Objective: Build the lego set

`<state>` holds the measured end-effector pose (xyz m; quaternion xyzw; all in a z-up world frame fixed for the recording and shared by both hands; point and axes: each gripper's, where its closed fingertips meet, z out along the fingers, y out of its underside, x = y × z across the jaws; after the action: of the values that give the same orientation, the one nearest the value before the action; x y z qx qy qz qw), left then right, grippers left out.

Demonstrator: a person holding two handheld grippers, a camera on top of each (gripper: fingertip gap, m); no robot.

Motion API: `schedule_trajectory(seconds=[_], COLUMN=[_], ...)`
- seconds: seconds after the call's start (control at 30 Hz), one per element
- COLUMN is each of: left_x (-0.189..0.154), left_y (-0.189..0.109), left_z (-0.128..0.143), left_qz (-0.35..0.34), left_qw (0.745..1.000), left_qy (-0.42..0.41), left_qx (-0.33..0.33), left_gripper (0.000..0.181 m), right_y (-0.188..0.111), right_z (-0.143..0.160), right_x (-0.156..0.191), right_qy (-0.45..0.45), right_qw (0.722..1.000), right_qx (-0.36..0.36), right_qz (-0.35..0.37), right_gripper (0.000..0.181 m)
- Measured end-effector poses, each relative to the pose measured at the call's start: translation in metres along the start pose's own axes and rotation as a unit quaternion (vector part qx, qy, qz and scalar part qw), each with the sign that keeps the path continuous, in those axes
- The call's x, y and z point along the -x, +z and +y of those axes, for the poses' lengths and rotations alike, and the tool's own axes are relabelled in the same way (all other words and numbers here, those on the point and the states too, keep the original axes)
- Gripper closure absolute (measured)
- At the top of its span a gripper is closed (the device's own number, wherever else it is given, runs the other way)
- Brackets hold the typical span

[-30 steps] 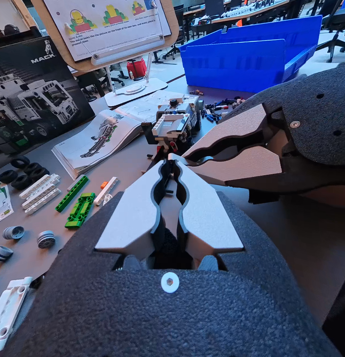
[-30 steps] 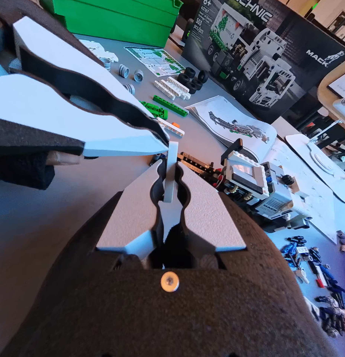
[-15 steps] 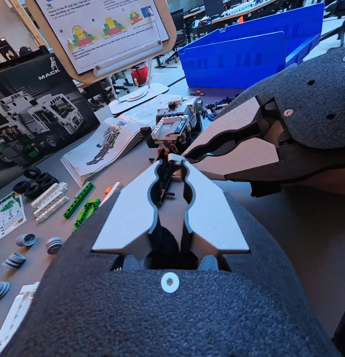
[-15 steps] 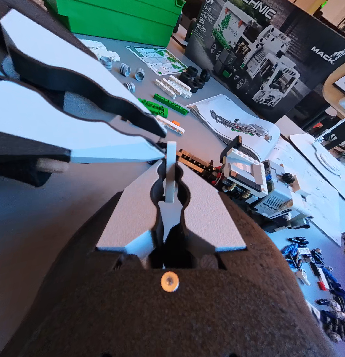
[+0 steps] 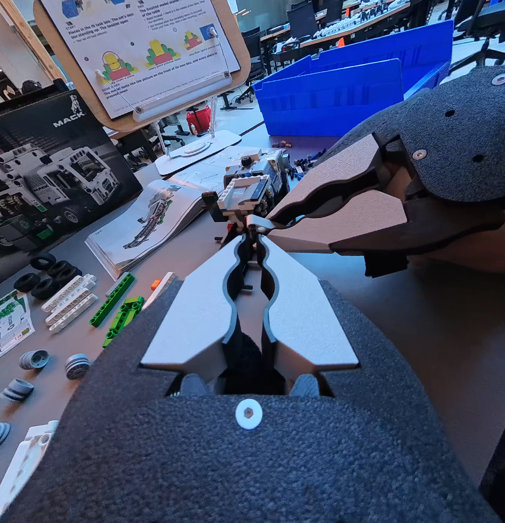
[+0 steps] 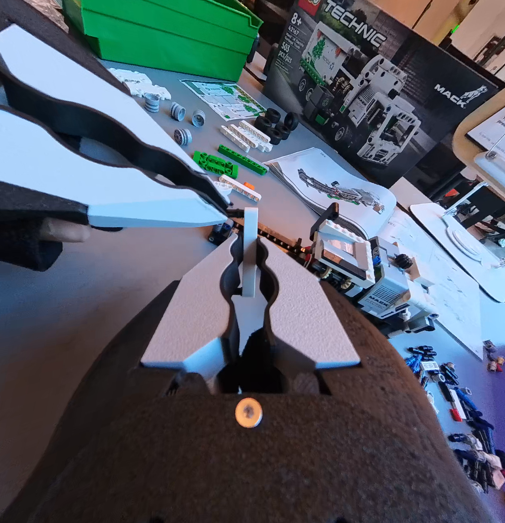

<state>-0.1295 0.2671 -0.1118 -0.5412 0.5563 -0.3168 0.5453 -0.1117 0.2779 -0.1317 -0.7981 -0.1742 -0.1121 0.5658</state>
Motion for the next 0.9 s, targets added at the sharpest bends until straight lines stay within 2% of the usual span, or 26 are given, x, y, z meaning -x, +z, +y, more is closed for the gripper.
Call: schedule_trajectory(seconds=[0.03, 0.63, 0.73, 0.83, 0.9], left_x=[0.0, -0.001, -0.001, -0.003, -0.001], left_y=[-0.001, -0.002, -0.002, -0.009, -0.011], left_z=[-0.001, 0.001, 0.0, -0.002, 0.004], left_qz=[0.0, 0.008, 0.008, 0.028, 0.048], left_qw=[1.0, 1.0, 1.0, 0.999, 0.997], left_qy=[0.001, 0.005, 0.007, 0.02, 0.058], left_qx=[-0.002, 0.003, -0.002, -0.016, -0.006], left_gripper=[0.179, 0.179, 0.178, 0.167, 0.159], right_y=[0.0, -0.001, -0.001, -0.007, -0.01], right_z=[-0.001, -0.003, -0.003, -0.008, -0.001], right_x=[0.0, 0.01, 0.009, 0.003, 0.008], right_qy=[-0.002, -0.051, -0.029, -0.034, -0.043], right_qw=[1.0, 0.999, 0.999, 0.999, 0.993], right_qx=[-0.002, -0.006, -0.009, -0.006, 0.037], right_qz=[0.002, -0.003, -0.027, -0.041, -0.099], right_gripper=[0.175, 0.175, 0.174, 0.174, 0.174])
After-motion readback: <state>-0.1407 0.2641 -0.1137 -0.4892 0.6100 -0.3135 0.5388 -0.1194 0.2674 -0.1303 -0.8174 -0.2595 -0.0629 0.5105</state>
